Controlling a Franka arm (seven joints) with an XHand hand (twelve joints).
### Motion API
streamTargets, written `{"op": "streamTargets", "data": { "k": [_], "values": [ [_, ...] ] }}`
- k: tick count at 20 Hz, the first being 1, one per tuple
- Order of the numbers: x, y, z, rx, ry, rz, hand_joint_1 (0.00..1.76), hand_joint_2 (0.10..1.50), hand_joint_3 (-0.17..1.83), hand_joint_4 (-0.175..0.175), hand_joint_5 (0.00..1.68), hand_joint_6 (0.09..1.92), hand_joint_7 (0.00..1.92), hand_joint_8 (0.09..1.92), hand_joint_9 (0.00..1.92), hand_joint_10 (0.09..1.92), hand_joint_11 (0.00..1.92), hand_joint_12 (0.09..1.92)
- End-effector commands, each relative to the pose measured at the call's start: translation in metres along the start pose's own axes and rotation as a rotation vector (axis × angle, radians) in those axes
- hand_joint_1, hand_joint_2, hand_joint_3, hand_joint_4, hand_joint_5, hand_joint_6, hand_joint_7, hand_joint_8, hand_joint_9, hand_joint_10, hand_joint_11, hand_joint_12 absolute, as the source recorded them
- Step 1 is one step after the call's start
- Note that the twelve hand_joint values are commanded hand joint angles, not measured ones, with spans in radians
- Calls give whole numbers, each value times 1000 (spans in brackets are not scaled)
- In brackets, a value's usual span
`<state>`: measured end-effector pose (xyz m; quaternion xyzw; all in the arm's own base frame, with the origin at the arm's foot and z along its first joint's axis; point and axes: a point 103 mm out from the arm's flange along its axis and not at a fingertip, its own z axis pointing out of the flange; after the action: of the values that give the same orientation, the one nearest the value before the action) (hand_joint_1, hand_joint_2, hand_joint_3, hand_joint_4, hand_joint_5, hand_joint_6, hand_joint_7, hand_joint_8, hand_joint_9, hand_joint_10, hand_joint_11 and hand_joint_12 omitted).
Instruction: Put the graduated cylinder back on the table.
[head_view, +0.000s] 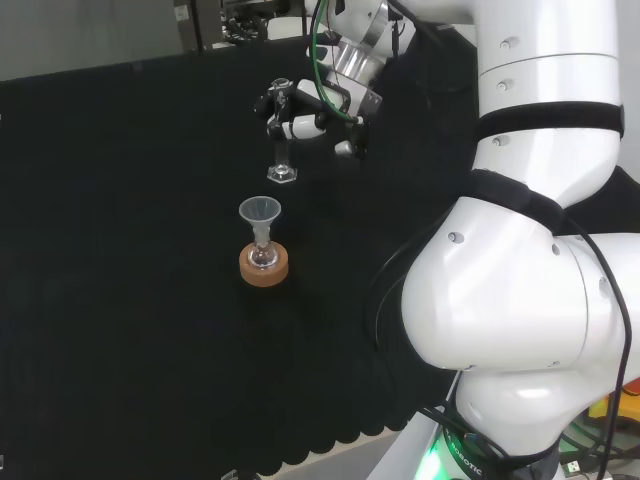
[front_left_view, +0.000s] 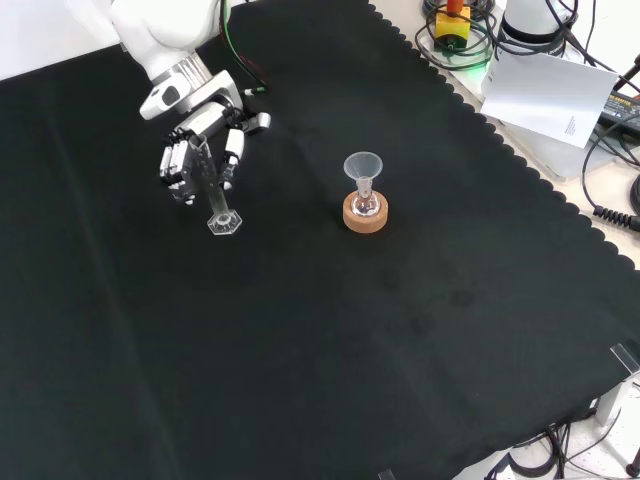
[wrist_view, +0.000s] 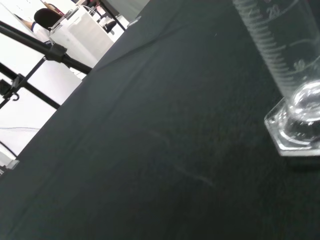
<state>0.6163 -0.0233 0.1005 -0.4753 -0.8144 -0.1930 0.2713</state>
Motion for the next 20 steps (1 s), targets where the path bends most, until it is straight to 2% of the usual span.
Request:
{"op": "streamTargets", "data": {
  "k": [1,8,20],
  "values": [
    [0,1,-20,-16,-25,21,906,1044,-175,-53,459,551,467,628,908,87,459,1286],
    [9,-13,-47,-25,-62,33,863,1000,-175,-60,383,328,283,656,782,87,317,1351],
    [62,-32,-48,-35,-102,20,849,989,-175,-60,397,248,256,662,763,87,302,1359]
  ]
}}
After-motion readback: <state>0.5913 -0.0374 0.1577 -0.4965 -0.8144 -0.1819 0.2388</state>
